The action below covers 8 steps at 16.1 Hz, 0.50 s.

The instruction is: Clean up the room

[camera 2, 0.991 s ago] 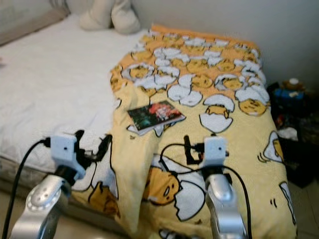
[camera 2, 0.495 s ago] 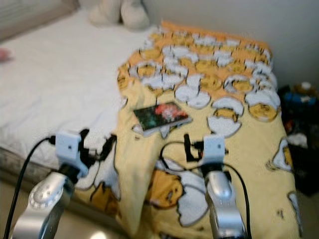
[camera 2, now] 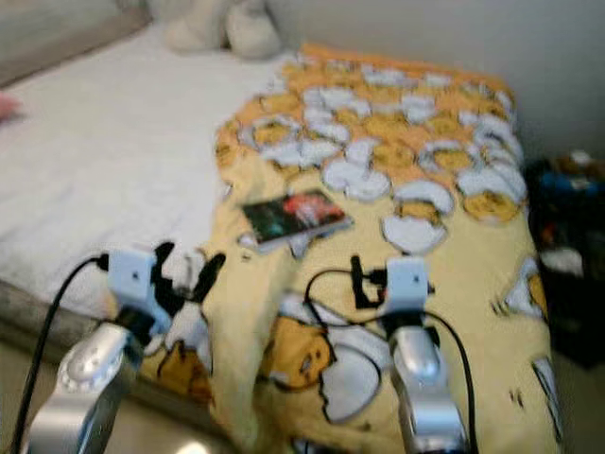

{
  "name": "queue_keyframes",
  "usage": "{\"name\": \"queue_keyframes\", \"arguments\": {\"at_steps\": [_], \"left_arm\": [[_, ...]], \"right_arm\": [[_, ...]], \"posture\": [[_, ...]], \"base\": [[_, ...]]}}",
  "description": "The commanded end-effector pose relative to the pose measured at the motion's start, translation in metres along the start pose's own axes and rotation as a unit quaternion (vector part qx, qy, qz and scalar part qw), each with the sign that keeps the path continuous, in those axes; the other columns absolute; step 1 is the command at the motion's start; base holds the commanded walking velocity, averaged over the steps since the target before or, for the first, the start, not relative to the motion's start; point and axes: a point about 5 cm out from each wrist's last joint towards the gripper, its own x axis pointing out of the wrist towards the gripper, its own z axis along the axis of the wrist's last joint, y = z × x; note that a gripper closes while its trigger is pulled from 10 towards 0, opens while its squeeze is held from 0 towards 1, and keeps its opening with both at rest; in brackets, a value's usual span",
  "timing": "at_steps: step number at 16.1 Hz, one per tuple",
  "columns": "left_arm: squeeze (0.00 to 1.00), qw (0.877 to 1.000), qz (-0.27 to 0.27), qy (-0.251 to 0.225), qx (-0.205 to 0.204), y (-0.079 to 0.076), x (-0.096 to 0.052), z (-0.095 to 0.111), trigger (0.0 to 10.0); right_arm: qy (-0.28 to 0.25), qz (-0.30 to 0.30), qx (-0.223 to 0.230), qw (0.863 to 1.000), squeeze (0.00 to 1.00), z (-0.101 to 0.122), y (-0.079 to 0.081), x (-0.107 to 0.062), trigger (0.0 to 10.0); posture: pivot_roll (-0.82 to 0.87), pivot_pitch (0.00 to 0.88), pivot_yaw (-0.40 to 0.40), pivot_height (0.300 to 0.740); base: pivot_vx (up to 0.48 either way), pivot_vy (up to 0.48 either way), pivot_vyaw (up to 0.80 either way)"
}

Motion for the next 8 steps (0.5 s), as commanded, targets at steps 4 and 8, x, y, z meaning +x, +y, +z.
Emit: {"name": "queue_keyframes", "arguments": {"at_steps": [4,8], "left_arm": [[0.00,1.000,-0.004,0.005,0.006,0.0021,0.0044,0.0008,10.0],[0.00,1.000,0.001,-0.002,0.007,0.0050,0.0066,0.0034,10.0]], "right_arm": [[0.004,-0.010,-0.009,1.000,0.00,-0.0027,-0.0039,-0.0010,10.0],[-0.003,-0.010,-0.011,1.000,0.00,-0.0005,-0.0033,-0.0005,10.0]], "posture": [[-0.03,0.000,0.003,0.719],[-0.03,0.000,0.001,0.719]], "base": [[0.000,0.000,-0.60],[0.000,0.000,-0.14]]}}
